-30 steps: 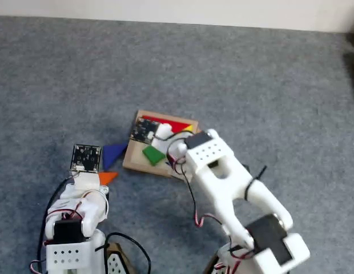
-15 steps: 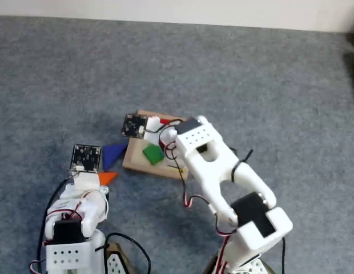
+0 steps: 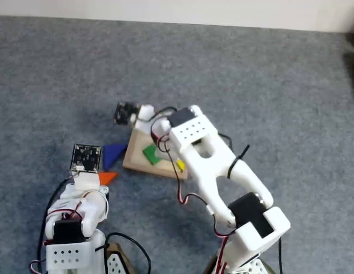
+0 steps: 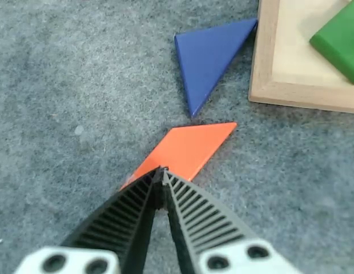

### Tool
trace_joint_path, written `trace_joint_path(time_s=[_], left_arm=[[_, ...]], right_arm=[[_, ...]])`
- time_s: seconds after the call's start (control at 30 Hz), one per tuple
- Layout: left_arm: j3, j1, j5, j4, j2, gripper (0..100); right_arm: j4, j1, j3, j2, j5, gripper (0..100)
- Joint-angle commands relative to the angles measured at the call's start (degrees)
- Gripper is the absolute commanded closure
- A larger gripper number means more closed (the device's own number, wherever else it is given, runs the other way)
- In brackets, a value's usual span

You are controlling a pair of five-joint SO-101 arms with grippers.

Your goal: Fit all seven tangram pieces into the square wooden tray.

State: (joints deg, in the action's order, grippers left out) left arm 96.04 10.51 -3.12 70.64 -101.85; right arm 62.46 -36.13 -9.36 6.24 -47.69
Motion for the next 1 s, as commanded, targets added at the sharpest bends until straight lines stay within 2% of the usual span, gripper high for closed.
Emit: trace_joint_path(time_s=[0.0,0.07,0.2,0.6,0.8,0.97], left_arm=[[1.1,-0.5,-0.4,0.1,-2.5,100],[1.1,-0.5,-0.4,0.1,-2.5,100],[1.1,-0.5,-0.4,0.1,-2.5,100],[1.1,-0.5,-0.4,0.1,-2.5,100],[1.1,-0.5,-0.4,0.1,-2.5,100],[1.1,-0.5,-0.4,0.1,-2.5,100]], right_arm=[[0.6,2.2,7.0,-0.7,3.9,92.3],[0.6,3.3,8.2,-0.7,6.2,99.4],[0.6,4.2,8.0,-0.5,9.0,99.3],[0.5,5.2,4.3,10.4,9.0,99.4],[1.0,2.7,3.7,10.4,9.1,99.4],[3.8,-0.8,2.4,10.3,14.3,99.4]])
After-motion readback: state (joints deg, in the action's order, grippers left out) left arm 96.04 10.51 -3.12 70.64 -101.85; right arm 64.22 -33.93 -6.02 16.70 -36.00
